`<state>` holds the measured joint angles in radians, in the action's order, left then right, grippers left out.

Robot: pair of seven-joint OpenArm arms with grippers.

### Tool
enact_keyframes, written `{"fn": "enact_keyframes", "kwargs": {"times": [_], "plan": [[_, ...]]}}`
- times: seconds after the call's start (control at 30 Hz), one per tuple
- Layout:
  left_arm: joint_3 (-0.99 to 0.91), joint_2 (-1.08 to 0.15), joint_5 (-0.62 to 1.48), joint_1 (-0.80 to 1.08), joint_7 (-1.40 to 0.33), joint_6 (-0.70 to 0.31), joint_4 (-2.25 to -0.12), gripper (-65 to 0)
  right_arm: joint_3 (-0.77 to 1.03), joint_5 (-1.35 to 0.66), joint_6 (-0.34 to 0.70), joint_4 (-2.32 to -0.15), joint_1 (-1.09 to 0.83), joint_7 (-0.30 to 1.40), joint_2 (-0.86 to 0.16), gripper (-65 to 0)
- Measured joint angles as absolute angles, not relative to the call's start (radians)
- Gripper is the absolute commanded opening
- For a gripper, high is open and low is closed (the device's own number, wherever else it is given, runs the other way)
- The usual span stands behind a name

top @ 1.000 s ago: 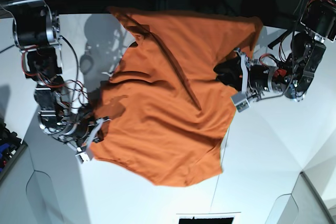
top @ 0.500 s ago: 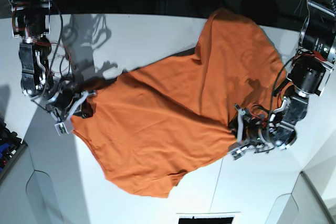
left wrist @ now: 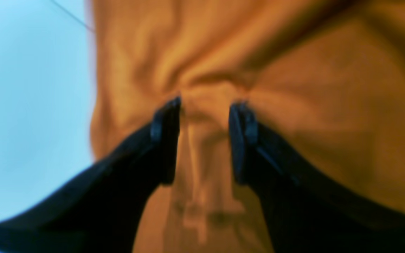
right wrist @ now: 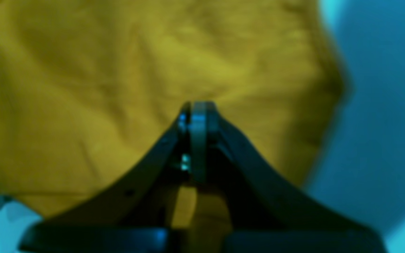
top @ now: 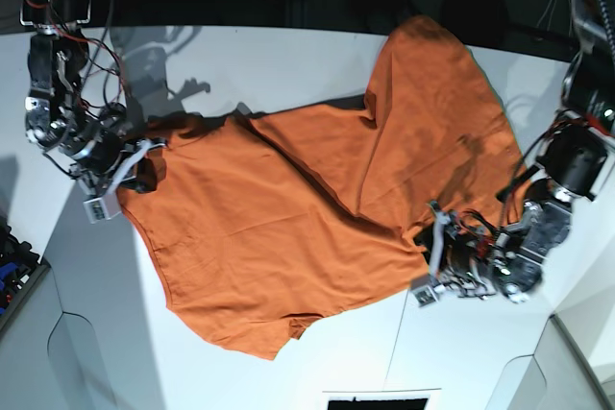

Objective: Layout the t-shirt on the table in an organized manner, then fold the t-shirt properly
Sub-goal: 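Pull the shirt corners apart with both grippers to flatten it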

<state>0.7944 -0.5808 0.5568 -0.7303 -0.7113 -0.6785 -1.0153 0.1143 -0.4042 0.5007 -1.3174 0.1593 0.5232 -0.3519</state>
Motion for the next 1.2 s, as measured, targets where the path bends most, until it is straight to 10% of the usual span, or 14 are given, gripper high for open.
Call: {"fn": "enact_keyframes", "kwargs": {"times": [0.5,0.87,1.2], "plan": [[0.701,-0.835,0.939,-0.394,-0.863,-0.693,-1.209,-39.0,0.097,-0.384,0.501,-1.233,0.23,0.522,-0.347,-65.0],[0.702,-0.809,0.385,-0.376,-0.446,-0.735,-1.155,-39.0,0.098,-0.265,0.507,-1.108,0.246,0.34,-0.355,-65.0],[0.717,-0.814,0.341,-0.511,-0.51,-0.699,-1.128,-39.0,0.184,-0.243,0.32,-1.241,0.277,0.502,-0.347,-59.5]]}}
